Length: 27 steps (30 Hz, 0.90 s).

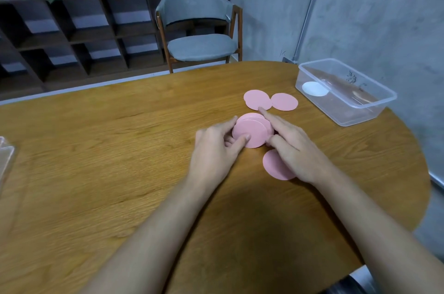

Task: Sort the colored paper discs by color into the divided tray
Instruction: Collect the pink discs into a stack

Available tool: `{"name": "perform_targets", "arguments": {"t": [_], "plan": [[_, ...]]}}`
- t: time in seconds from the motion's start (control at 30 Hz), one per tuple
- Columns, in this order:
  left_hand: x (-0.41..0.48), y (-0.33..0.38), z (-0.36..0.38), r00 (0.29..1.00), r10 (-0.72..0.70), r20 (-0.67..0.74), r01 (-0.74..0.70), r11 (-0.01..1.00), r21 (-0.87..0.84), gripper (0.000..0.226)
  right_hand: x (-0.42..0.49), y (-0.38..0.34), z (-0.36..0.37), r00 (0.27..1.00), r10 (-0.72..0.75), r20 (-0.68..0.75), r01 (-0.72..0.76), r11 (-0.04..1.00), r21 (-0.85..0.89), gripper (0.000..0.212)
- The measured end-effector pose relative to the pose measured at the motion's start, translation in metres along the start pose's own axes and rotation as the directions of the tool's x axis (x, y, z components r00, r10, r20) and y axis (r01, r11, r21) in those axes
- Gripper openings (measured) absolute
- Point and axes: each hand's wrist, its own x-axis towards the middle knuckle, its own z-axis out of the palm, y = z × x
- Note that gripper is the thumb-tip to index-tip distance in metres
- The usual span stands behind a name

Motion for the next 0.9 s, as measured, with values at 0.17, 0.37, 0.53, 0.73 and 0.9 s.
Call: {"name": "perform_targets", "arguments": {"t": [0.17, 0.37, 0.53, 0.73, 0.9], "plan": [[-0.002, 0.004, 0.011, 0.994, 0.105, 0.013, -0.105, 0.979, 0.175, 0.035, 0.000, 0.001, 0.006, 1.000, -0.017, -0.009, 0.015, 0.984, -0.175, 0.071], [0.000, 0.003, 0.012, 0.994, 0.098, 0.047, -0.107, 0.963, 0.247, 0.038, 0.003, 0.003, 0.005, 0.988, -0.114, -0.108, 0.092, 0.977, -0.193, 0.050], [-0.003, 0.005, 0.017, 0.993, 0.041, 0.108, -0.066, 0.969, 0.236, 0.049, 0.001, 0.002, 0.005, 0.989, -0.127, -0.078, 0.108, 0.971, -0.214, 0.046], [-0.007, 0.005, 0.015, 0.982, 0.050, 0.185, -0.089, 0.973, 0.212, 0.053, -0.002, 0.008, 0.001, 0.991, -0.104, -0.087, 0.086, 0.978, -0.192, 0.022], [-0.010, 0.001, 0.014, 0.981, 0.108, 0.162, -0.136, 0.975, 0.176, 0.051, -0.003, 0.020, -0.016, 0.987, -0.009, -0.158, -0.013, 0.991, -0.137, 0.020]]}}
